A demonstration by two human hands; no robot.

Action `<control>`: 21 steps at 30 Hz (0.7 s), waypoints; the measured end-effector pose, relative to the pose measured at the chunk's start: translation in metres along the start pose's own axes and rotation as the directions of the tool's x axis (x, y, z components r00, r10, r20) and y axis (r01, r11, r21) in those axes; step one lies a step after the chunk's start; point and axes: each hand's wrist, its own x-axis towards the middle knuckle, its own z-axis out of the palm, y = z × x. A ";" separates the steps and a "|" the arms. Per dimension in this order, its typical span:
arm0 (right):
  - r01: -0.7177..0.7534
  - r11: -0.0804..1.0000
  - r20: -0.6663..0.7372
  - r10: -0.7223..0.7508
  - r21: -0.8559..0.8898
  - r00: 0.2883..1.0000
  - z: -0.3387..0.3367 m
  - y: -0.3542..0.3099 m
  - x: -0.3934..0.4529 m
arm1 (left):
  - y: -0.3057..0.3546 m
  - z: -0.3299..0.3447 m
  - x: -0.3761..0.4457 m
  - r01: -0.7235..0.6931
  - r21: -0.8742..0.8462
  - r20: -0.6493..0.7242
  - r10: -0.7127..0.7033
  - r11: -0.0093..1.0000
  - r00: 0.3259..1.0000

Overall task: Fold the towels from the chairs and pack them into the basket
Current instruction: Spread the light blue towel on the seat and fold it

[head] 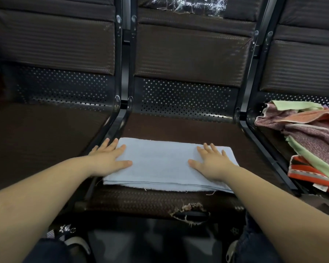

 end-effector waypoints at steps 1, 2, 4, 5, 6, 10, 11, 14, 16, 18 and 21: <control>0.056 0.998 -0.003 -0.056 0.036 0.998 0.000 -0.015 -0.004 | -0.005 -0.001 -0.005 -0.017 -0.024 0.010 0.017 1.000 1.000; 0.116 0.991 -0.010 -0.115 0.069 0.993 0.000 -0.031 -0.009 | -0.010 -0.002 -0.010 -0.029 -0.057 0.018 0.030 0.998 0.999; 0.233 0.964 -0.026 -0.232 0.129 0.972 0.000 -0.062 -0.018 | -0.018 -0.002 -0.021 -0.055 -0.129 0.001 0.055 0.990 0.998; 0.283 0.945 -0.033 -0.281 0.164 0.959 0.001 -0.076 -0.022 | -0.023 -0.001 -0.026 -0.071 -0.159 -0.020 0.068 0.985 0.997; 0.322 0.924 -0.042 -0.320 0.205 0.946 0.003 -0.089 -0.026 | -0.027 0.001 -0.031 -0.088 -0.182 -0.041 0.082 0.979 0.996; 0.410 0.847 -0.123 -0.392 0.337 0.912 0.013 -0.126 -0.034 | -0.044 0.007 -0.043 -0.170 -0.275 -0.119 0.142 0.946 0.983; 0.421 0.833 -0.142 -0.397 0.359 0.907 0.016 -0.132 -0.035 | -0.046 0.008 -0.045 -0.199 -0.281 -0.138 0.166 0.939 0.976; 0.435 0.813 -0.179 -0.396 0.388 0.901 0.019 -0.145 -0.036 | -0.047 0.011 -0.048 -0.264 -0.242 -0.206 0.217 0.934 0.954; 0.438 0.816 -0.200 -0.390 0.378 0.899 0.020 -0.150 -0.035 | -0.046 0.013 -0.046 -0.308 -0.193 -0.252 0.257 0.932 0.933; 0.438 0.830 -0.215 -0.385 0.345 0.898 0.022 -0.154 -0.032 | -0.046 0.015 -0.042 -0.321 -0.137 -0.259 0.279 0.937 0.925; 0.430 0.853 -0.235 -0.372 0.297 0.898 0.023 -0.157 -0.029 | -0.047 0.015 -0.039 -0.330 -0.107 -0.276 0.291 0.938 0.916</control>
